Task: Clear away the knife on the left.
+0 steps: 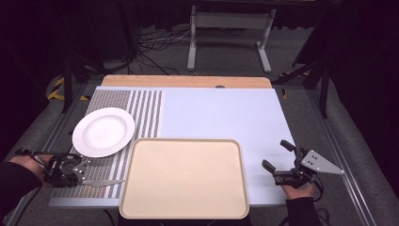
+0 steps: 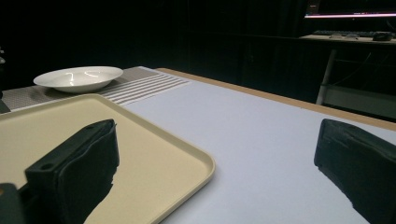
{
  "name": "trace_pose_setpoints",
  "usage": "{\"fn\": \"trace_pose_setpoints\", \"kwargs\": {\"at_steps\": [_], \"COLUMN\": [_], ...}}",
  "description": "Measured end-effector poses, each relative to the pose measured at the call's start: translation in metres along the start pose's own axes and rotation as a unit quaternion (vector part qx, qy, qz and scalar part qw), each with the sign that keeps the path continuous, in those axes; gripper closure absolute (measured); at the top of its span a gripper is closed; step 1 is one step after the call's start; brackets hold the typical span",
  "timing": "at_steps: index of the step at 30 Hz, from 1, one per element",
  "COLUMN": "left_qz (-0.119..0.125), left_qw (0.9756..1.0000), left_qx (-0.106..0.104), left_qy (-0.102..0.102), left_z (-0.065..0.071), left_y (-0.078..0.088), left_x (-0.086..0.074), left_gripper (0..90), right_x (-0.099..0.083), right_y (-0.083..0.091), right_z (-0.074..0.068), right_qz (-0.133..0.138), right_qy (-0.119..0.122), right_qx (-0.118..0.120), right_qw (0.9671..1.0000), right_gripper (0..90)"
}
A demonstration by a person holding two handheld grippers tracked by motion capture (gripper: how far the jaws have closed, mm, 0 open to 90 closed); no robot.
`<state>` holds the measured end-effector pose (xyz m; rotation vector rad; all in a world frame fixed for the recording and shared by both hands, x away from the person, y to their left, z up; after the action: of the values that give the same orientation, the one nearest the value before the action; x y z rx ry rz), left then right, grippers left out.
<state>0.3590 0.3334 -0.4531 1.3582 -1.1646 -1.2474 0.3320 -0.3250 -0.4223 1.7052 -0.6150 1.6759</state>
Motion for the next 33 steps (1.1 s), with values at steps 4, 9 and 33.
{"fn": "trace_pose_setpoints", "kwargs": {"at_steps": [4, 9, 33], "left_qz": [0.011, 0.031, 0.23], "left_qw": [0.9998, 0.9991, 0.9663], "left_qx": [0.002, 0.006, 0.04], "left_qy": [0.014, 0.028, 0.109], "left_z": [-0.001, -0.003, -0.01], "left_y": [0.0, 0.011, 0.071], "left_x": [-0.005, -0.012, -0.014], "left_gripper": [80.3, 80.3, 80.1], "right_x": [0.0, 0.001, 0.004], "right_y": [0.0, 0.002, 0.006], "right_z": [0.0, 0.001, 0.004], "right_qz": [0.0, 0.005, 0.017], "right_qy": [0.0, -0.006, -0.014], "right_qx": [-0.001, -0.002, -0.007], "right_qw": [1.0, 1.0, 0.9997], "right_gripper": [0.5, 0.5, 0.8]}}
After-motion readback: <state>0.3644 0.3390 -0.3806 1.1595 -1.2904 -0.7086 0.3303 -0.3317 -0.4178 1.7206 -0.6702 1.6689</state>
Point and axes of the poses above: each handheld gripper's, and its own axes: y roughly backward along the jaws, x roughly out of its top, z roughly to its right, the point moved 3 cm from there along -y, roughly forward along the jaws, and after that the axes turned 2 degrees about x, right-handed, at the moved point
